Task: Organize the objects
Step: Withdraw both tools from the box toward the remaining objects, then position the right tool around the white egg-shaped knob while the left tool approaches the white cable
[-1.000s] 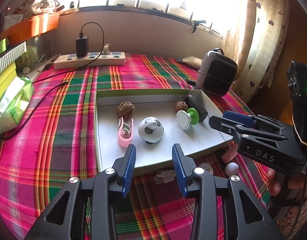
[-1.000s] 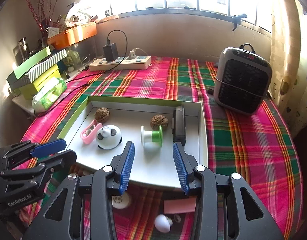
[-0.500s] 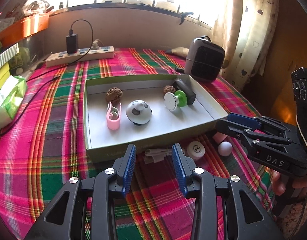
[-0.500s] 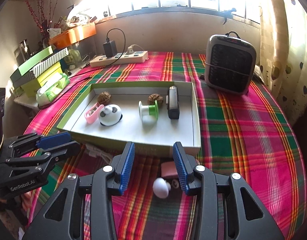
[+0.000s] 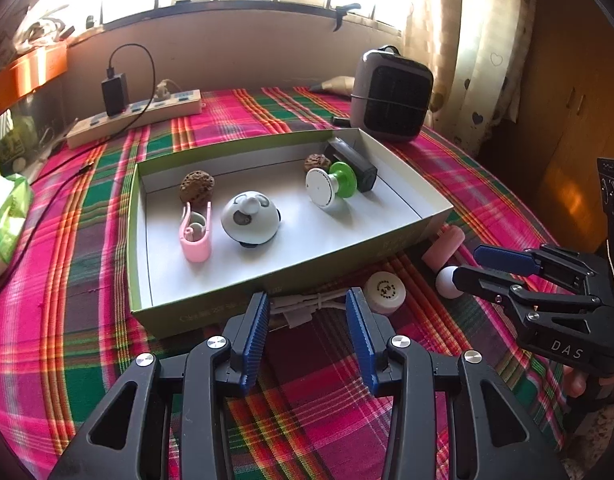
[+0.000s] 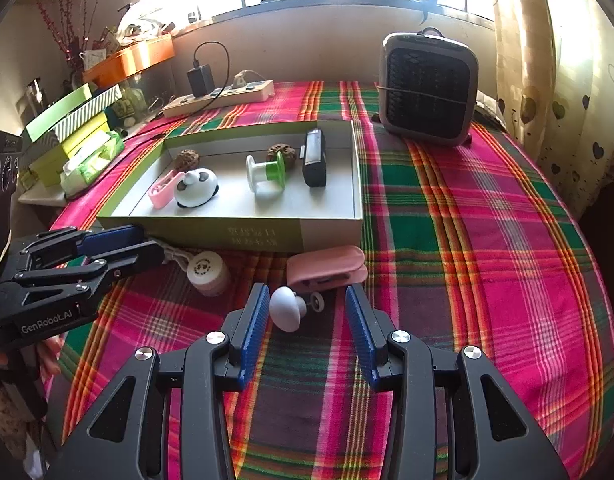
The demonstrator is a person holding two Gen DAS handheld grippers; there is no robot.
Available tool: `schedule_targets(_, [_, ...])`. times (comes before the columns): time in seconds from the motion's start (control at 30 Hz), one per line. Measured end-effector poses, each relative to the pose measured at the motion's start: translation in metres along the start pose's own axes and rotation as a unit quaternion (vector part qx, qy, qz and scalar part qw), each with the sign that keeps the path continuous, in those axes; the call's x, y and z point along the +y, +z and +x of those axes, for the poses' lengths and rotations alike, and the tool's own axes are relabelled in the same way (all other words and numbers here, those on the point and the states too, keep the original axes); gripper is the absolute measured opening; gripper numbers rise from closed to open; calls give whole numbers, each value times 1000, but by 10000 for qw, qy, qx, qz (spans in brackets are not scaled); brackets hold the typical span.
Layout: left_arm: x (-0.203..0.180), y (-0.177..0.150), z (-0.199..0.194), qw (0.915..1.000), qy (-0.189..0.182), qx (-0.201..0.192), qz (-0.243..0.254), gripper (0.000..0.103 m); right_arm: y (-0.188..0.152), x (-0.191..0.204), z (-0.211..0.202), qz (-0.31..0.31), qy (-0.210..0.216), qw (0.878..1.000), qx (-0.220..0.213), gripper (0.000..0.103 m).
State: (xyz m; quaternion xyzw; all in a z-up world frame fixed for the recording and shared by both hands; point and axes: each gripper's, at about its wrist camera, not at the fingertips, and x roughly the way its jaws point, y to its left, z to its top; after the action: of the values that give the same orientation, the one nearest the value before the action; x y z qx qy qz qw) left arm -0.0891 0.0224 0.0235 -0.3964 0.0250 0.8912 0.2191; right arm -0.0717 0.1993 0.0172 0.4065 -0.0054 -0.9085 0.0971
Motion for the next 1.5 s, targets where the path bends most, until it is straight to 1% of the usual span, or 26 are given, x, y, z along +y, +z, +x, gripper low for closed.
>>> schedule_targets(0.33, [-11, -6, 6, 9995, -144, 201, 201, 38, -2, 5, 10, -84, 89, 9998, 152, 42])
schedule_targets(0.43, [-12, -5, 4, 9995, -137, 180, 240, 38, -2, 8, 14, -171, 80, 9996, 216, 42])
schedule_targets(0.57, [-11, -2, 1, 9995, -69, 98, 279, 38, -2, 11, 17, -307, -63, 9992, 251, 42])
schedule_targets(0.67, [-11, -1, 3, 9993, 16, 95, 370, 38, -2, 8, 19, -278, -99, 9992, 269, 42])
schedule_targets(0.8, [-19, 0, 2, 9975, 171, 4, 687, 38, -2, 6, 18, -254, -93, 9993, 251, 42])
schedule_targets(0.9, [-19, 1, 2, 9976, 133, 13, 677, 38, -3, 6, 16, -261, -48, 9994, 226, 41])
schedule_targets(0.93, [-19, 1, 2, 9975, 138, 20, 694, 38, -3, 6, 16, -275, -43, 9994, 228, 38])
schedule_targets(1.0, [-19, 1, 4, 9974, 173, 64, 701, 38, -3, 7, 16, -291, -25, 9993, 239, 33])
schedule_targets(1.23, [-20, 0, 7, 9968, 164, 121, 774, 38, -4, 8, 15, -292, -7, 9993, 230, 33])
schedule_targets(1.27, [-20, 0, 7, 9969, 112, 150, 764, 38, -4, 8, 15, -296, 0, 9993, 230, 33])
schedule_targets(1.33, [-21, -2, 8, 9970, -114, 246, 724, 38, -4, 8, 14, -300, 14, 9993, 223, 33])
schedule_targets(1.37, [-21, -4, 8, 9969, -146, 268, 721, 38, -4, 8, 14, -298, 15, 9993, 214, 33])
schedule_targets(1.5, [-18, -8, 2, 9976, -1, 166, 671, 38, -4, 7, 12, -283, 49, 9994, 186, 33])
